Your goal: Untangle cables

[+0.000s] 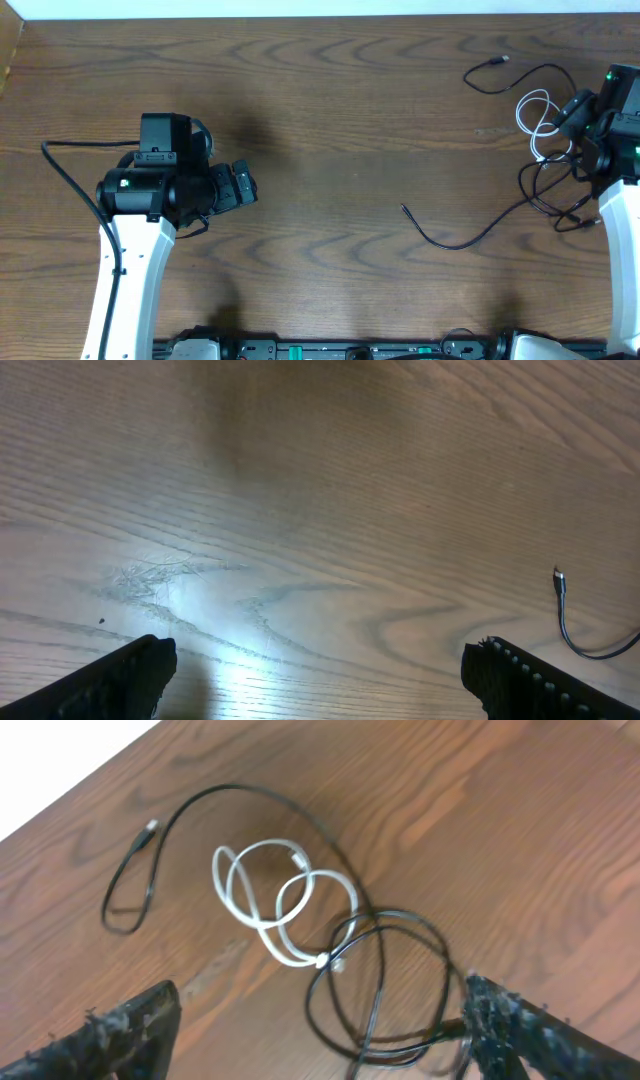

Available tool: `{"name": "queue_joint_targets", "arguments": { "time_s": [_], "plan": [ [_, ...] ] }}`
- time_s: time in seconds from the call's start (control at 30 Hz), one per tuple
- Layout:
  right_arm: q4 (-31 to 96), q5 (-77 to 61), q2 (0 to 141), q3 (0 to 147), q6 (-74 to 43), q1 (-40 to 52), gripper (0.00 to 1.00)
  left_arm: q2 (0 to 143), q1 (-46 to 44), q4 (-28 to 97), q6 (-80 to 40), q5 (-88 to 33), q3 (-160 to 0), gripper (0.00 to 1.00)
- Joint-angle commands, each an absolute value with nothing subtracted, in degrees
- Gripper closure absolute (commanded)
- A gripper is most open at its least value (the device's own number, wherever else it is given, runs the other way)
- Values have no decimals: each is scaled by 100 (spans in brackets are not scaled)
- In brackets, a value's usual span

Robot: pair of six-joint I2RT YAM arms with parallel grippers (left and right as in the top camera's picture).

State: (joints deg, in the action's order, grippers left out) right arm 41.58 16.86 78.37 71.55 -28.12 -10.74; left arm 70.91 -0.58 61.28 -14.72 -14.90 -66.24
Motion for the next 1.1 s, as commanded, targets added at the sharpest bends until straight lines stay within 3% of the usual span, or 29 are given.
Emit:
{"name": "queue_joint_targets", "arguments": {
  "time_s": [0.0, 0.13, 0.2, 0.23, 0.3, 0.33, 0.53, 0.83, 1.07],
  "plan": [
    [4318, 801, 7924, 7185, -2825, -1090, 5, 7074, -38, 6145, -1422, -1455, -6676, 2],
    [5009, -443, 7942, 7185, -2825, -1072, 2, 7074, -38, 6145, -1422, -1455, -6676, 2],
    [5398, -895, 7942, 7179, -2825, -1059, 14, 7072, -38, 6143, -1422, -1455, -6676, 2],
    [5561, -1013, 7942, 7164, -2823, -1037, 27, 7074, -38, 6145, -1422, -1455, -6676, 2],
    [5946, -1186, 7942, 7098, -2825, -954, 95, 7072, -38, 6145, -1422, -1455, -6676, 2],
    [6156, -1243, 7942, 6993, -2821, -847, 99, 7072, -38, 6145, -1422, -1455, -6676, 2],
    [6213, -1243, 7942, 6189, -2759, -294, 99, 7072, -38, 6145, -1422, -1455, -6676, 2],
    [5081, -1323, 7942, 4611, -3645, 703, 95, 7074, -38, 6143, -1422, -1455, -6676, 2],
    [4311, -1909, 7942, 3815, -3642, 1426, 91, 7072, -38, 6143, -1422, -1455, -6676, 2]
  ]
}}
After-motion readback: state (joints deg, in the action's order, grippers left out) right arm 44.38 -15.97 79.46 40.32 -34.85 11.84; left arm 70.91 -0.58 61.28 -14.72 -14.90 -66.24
